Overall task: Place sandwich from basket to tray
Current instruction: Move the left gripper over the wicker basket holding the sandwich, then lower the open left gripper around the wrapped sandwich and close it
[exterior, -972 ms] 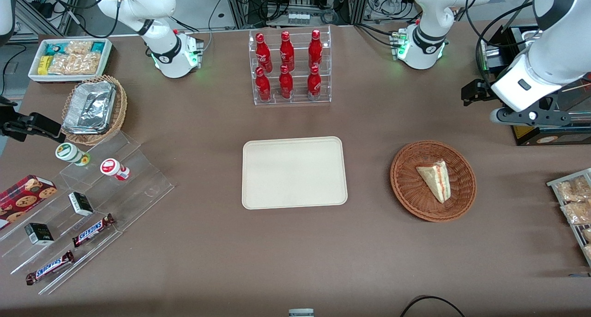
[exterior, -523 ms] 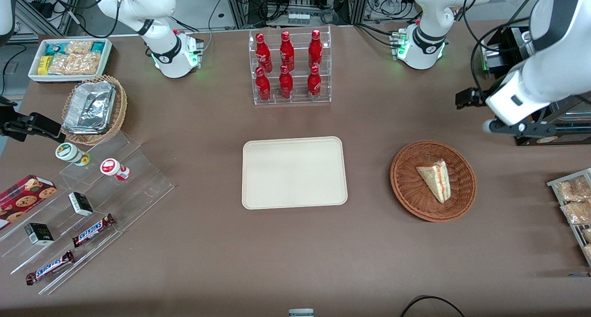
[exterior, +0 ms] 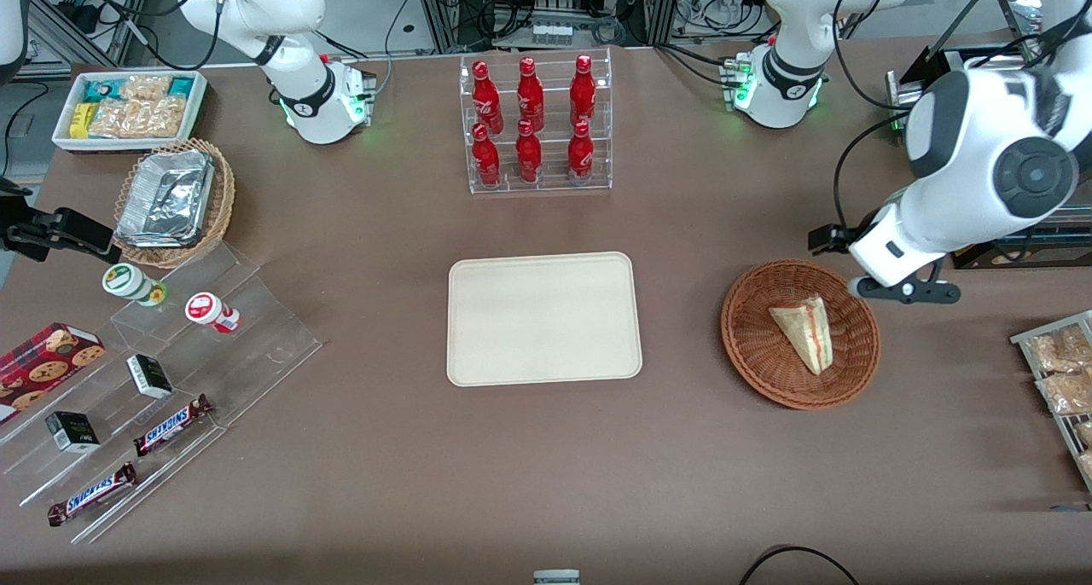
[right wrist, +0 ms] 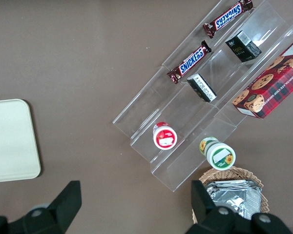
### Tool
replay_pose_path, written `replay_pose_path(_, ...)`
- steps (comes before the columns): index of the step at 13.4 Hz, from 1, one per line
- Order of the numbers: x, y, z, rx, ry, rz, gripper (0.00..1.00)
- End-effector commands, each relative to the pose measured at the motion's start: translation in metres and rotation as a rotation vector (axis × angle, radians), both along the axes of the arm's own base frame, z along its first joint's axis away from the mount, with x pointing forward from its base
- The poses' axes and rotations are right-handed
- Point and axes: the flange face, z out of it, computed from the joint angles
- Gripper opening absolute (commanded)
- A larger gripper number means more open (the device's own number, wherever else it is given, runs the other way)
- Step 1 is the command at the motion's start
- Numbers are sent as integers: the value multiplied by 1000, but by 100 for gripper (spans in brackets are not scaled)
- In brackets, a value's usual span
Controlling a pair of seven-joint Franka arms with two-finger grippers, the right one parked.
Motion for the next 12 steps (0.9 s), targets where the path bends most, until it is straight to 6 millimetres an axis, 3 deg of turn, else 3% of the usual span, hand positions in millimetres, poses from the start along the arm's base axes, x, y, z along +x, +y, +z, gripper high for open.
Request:
replay_pose_path(1,-10,3,-28,6,-66,-5,100)
replay_pose_path(4,-12,5,-60,-4,-125,5,100)
replay_pose_path(6,-11,21,-75,-5,-184,85,100)
replay_pose_path(12,1,17,-105,8,-239,483,100)
